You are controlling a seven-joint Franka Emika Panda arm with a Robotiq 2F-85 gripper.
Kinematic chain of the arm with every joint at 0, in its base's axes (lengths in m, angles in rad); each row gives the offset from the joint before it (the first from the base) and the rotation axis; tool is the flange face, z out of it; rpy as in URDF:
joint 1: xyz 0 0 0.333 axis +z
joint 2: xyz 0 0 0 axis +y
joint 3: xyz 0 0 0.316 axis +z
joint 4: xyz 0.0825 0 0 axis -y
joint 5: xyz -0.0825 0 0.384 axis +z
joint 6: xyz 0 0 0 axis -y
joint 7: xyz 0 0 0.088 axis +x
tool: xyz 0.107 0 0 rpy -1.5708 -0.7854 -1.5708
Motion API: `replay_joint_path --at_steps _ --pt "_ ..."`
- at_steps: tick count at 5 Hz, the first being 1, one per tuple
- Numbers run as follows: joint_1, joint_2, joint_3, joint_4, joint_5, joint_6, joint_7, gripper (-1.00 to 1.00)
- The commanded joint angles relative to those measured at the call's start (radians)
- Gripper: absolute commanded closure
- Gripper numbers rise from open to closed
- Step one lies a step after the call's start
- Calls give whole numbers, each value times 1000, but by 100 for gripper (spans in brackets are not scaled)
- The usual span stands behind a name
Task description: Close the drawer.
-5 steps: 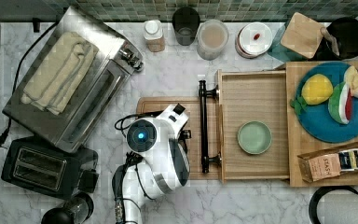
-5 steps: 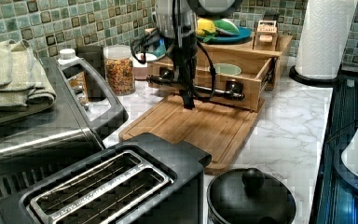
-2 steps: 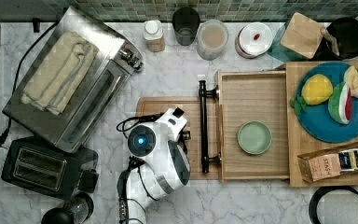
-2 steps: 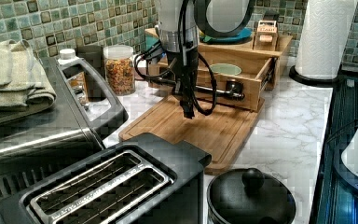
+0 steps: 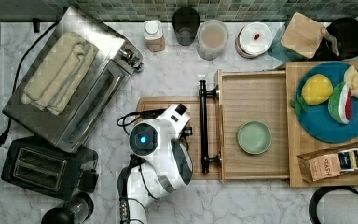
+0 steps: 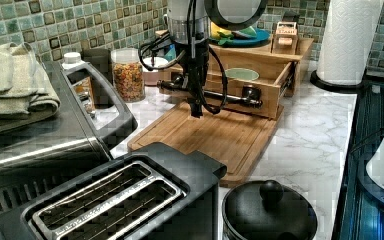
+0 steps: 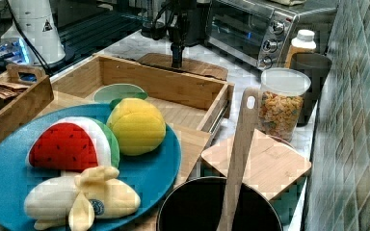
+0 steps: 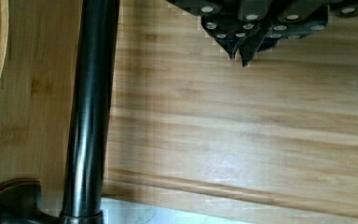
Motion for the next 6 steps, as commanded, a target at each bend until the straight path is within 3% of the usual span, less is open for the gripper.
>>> replay_joint_path --at_steps 1,3,5,6 --pt "-86 17 -77 44 43 34 -138 100" --pt "-146 -23 -76 33 19 13 -153 100" --pt "-224 -43 -144 -13 14 133 -325 100" --pt "-271 -81 -199 -39 -59 180 -362 100"
